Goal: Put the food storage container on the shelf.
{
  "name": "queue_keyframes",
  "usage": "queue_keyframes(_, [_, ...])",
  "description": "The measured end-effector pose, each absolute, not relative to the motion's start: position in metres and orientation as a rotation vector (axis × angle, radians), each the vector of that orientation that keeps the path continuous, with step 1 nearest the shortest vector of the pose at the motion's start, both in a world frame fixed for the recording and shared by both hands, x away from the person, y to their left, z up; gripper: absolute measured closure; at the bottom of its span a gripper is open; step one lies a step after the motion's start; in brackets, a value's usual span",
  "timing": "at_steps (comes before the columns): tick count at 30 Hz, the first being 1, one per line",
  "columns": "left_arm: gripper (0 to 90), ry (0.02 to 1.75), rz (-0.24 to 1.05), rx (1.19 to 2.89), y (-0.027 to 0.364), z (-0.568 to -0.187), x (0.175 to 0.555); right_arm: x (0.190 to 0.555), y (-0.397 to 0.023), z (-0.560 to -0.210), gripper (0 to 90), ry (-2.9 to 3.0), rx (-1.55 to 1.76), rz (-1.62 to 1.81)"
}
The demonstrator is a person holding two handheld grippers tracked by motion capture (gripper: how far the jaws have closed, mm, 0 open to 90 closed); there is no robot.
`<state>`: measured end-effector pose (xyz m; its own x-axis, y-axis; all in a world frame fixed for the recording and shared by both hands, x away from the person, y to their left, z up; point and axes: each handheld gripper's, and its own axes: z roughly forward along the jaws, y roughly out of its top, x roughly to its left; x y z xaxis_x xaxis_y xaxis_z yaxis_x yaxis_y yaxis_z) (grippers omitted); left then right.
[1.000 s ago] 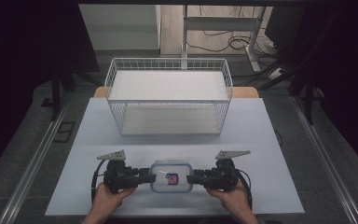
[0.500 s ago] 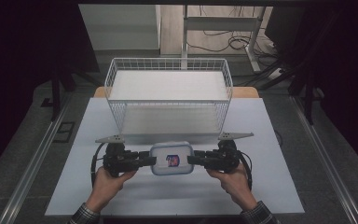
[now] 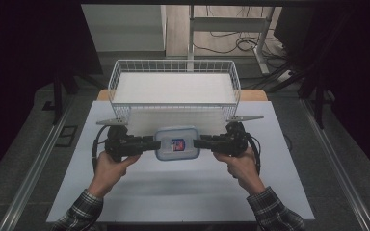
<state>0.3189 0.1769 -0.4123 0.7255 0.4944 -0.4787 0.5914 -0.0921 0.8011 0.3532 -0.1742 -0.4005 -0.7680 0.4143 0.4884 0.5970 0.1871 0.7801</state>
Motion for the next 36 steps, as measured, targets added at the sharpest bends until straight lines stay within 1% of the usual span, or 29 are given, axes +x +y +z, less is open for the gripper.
queue_keyframes(8, [58.1,0.853,-0.082,1.729,0.179,-0.386,0.340,0.376,-0.172,-0.370,58.2,-2.283,-0.991,-1.667])
queue_keyframes(16, [58.0,0.858,-0.061,1.740,0.182,-0.360,0.363,0.396,-0.169,-0.352,58.1,-2.263,-0.995,-1.691])
queue_keyframes(24, [57.6,0.850,-0.020,1.735,0.188,-0.335,0.390,0.426,-0.162,-0.328,58.1,-2.251,-1.000,-1.736])
queue_keyframes(31, [57.4,0.851,-0.033,1.718,0.192,-0.326,0.418,0.447,-0.158,-0.318,58.1,-2.243,-1.023,-1.757])
queue_keyframes(36, [57.3,0.863,-0.047,1.719,0.194,-0.327,0.436,0.462,-0.156,-0.319,58.1,-2.224,-1.052,-1.752])
